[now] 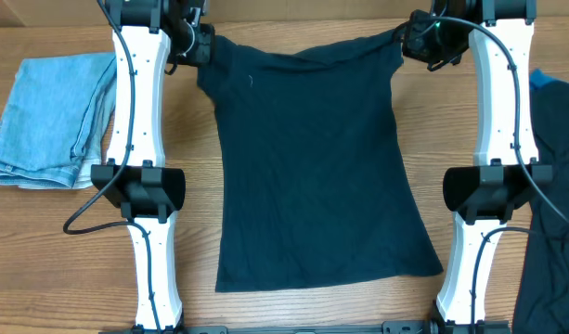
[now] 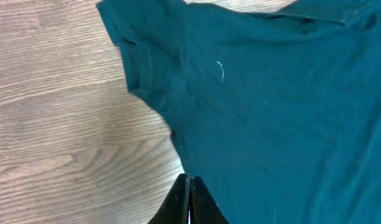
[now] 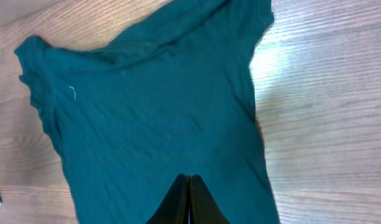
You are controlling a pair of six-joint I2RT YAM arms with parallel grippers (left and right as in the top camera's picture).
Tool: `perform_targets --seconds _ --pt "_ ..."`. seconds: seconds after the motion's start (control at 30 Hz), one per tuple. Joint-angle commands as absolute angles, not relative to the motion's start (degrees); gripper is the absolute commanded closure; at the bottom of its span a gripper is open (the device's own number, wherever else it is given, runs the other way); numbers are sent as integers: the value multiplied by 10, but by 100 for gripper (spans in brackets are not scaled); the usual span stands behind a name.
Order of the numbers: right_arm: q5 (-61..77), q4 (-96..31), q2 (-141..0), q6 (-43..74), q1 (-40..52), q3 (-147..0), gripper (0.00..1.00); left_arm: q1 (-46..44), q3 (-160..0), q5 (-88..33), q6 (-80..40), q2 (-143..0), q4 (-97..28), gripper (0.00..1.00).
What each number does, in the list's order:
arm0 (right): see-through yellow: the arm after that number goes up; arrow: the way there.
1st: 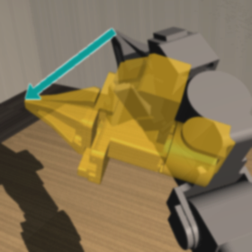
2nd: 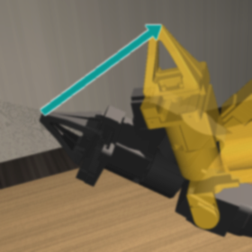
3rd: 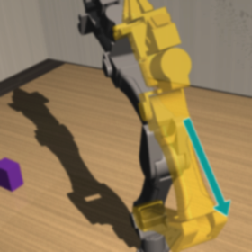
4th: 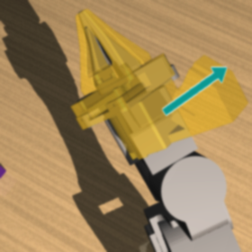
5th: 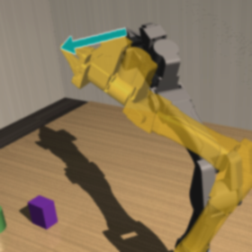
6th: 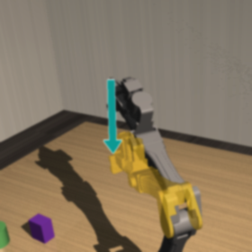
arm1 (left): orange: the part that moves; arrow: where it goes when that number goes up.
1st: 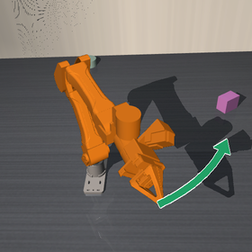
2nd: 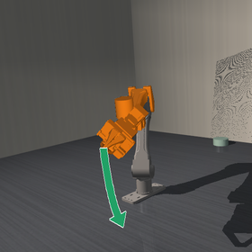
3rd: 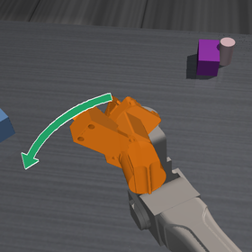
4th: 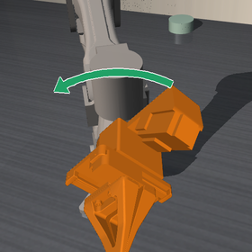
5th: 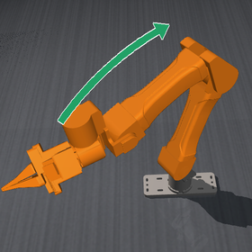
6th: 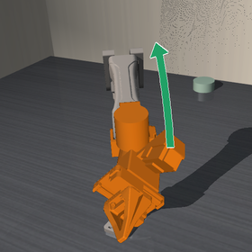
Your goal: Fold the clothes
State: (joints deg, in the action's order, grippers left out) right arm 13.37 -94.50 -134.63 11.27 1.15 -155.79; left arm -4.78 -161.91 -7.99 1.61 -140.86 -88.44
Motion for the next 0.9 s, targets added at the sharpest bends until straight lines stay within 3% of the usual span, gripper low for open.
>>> perform_targets --seconds 0.0,0.17,0.27,0.37,0.5,0.87 --pt "172 -971 -1340 125 12 -1558 96 -45 -1627 -84 18 -1397 -875 96" --pt "207 -971 -1338 136 43 -1491 96 -47 -1615 -86 24 -1421 -801 96" --pt "202 -971 -1305 136 68 -1400 96 -57 -1571 -86 113 -1432 -737 96" --pt "120 -971 -1204 141 81 -1264 96 -60 -1535 -86 142 -1432 -679 96" --pt "8 -964 -1008 237 81 -1037 96 -61 -1487 -87 142 -1432 -618 96" --pt "47 -700 -945 327 81 -588 96 -62 -1340 -121 203 -1432 -446 96"
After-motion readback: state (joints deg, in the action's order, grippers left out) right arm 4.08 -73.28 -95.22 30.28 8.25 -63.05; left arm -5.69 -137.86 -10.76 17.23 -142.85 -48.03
